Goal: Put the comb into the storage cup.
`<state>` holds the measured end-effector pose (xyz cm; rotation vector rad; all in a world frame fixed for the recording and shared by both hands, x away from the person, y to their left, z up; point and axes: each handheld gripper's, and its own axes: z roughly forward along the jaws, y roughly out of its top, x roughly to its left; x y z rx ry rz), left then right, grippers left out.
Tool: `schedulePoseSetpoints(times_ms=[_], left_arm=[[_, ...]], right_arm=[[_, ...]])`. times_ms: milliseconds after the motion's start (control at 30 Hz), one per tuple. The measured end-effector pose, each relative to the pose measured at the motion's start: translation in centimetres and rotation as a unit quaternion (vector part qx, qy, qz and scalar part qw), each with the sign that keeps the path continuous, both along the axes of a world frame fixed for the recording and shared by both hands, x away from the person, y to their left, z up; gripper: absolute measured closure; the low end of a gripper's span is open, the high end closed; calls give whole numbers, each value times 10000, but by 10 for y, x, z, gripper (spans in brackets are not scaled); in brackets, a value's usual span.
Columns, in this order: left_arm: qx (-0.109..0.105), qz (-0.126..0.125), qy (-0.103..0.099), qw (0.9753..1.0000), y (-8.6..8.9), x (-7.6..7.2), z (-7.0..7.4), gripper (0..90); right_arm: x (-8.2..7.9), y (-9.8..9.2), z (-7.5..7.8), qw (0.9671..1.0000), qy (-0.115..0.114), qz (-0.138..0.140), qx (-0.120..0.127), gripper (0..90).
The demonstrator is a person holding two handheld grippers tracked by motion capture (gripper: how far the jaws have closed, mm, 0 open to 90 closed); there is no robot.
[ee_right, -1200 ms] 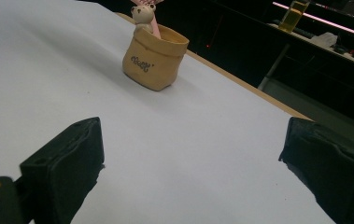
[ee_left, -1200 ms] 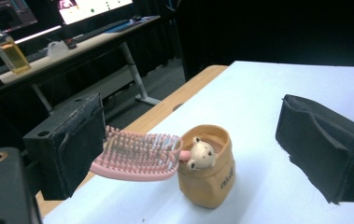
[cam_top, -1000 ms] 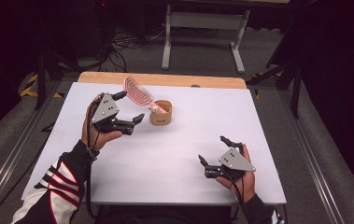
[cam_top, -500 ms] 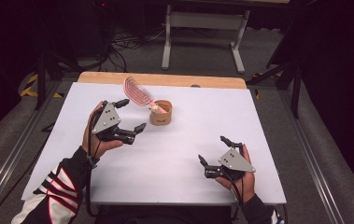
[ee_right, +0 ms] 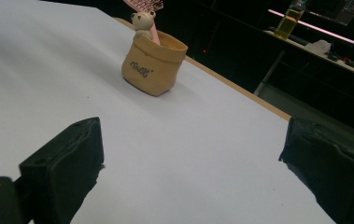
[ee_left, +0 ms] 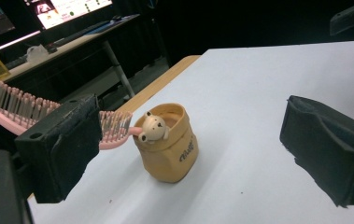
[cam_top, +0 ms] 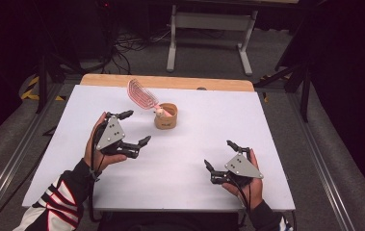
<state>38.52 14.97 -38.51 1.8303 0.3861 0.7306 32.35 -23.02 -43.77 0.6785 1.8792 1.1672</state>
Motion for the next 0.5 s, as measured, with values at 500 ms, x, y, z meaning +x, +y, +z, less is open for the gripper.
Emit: schedulePoseSetpoints(times_ms=[500], left_arm=[[124,-43,-14,9999,5,-13,-19,67]], right_arm=[[-2,2,0,10000,-26,57,-25,67]])
